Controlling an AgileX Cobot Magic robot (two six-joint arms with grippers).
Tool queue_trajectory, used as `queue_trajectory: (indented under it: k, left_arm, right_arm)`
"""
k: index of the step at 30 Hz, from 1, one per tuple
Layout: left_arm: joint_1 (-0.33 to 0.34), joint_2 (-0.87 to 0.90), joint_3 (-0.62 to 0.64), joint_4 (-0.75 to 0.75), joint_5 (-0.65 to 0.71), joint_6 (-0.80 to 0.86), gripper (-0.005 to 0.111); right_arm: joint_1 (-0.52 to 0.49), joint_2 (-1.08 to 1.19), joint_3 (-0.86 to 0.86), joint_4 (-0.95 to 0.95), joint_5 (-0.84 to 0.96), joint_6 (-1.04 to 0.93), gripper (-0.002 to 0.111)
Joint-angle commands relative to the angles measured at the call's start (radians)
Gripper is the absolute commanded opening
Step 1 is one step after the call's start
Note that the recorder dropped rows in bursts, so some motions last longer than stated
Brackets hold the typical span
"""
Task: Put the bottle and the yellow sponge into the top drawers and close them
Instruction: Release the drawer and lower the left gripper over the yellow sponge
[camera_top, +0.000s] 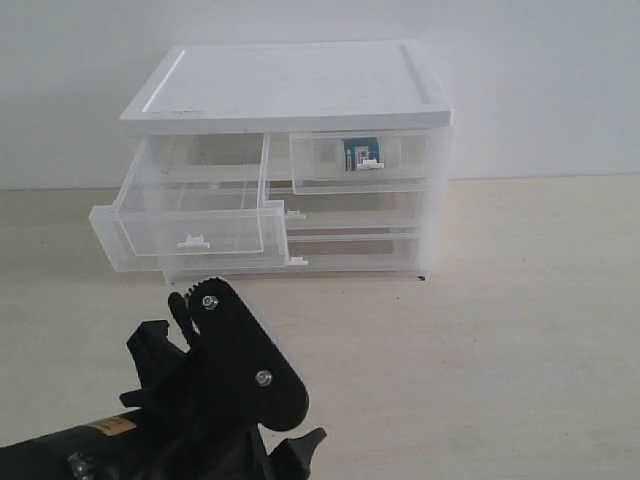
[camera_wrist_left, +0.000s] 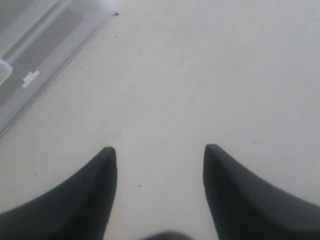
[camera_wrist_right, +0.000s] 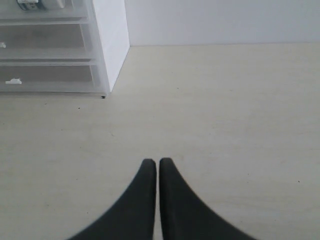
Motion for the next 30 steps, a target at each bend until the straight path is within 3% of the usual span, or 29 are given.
queue_trajectory:
  k: [1,4,6,7,11,12,15,17,23,30]
  left_arm:
    - [0.004,0.009,0.053,0.348,0.018,-0.591,0.048]
    - [0.004,0.017,0.089,0.373,0.047,-0.706,0.049]
    - [0.004,0.017,0.116,0.388,0.079,-0.814,0.057]
    - [0.004,0.017,0.116,0.391,0.116,-0.818,0.063]
    - [0.015,0.017,0.116,0.407,0.184,-0.837,0.064]
    - [0.028,0.017,0.109,0.441,0.246,-0.860,0.064]
    - [0.156,0.017,0.036,0.604,0.653,-0.949,0.064]
    - [0.212,0.017,0.009,0.634,0.744,-0.958,0.064]
    - [0.338,0.017,-0.020,0.766,0.718,-1.059,0.064]
    - [0.415,0.017,-0.066,1.165,0.839,-1.397,0.064]
  right_arm:
    - [-0.003,-0.004,-0.001,0.002,-0.004,-0.004,0.000]
    - [-0.003,-0.004,-0.001,0.002,-0.004,-0.004,0.000]
    - [-0.003,-0.004,-0.001,0.002,-0.004,-0.004,0.000]
    - [-0.003,-0.004,-0.001,0.002,-0.004,-0.004,0.000]
    - [-0.003,-0.004,-0.001,0.002,-0.004,-0.004,0.000]
    - [-0.003,-0.004,-0.001,0.002,-0.004,-0.004,0.000]
    - [-0.003,-0.004,-0.001,0.002,-0.004,-0.004,0.000]
    - [-0.003,-0.004,-0.001,0.002,-0.004,-0.004,0.000]
    - [-0.003,-0.004,-0.001,0.002,-0.004,-0.004,0.000]
    - [-0.003,-0.004,-0.001,0.002,-0.004,-0.004,0.000]
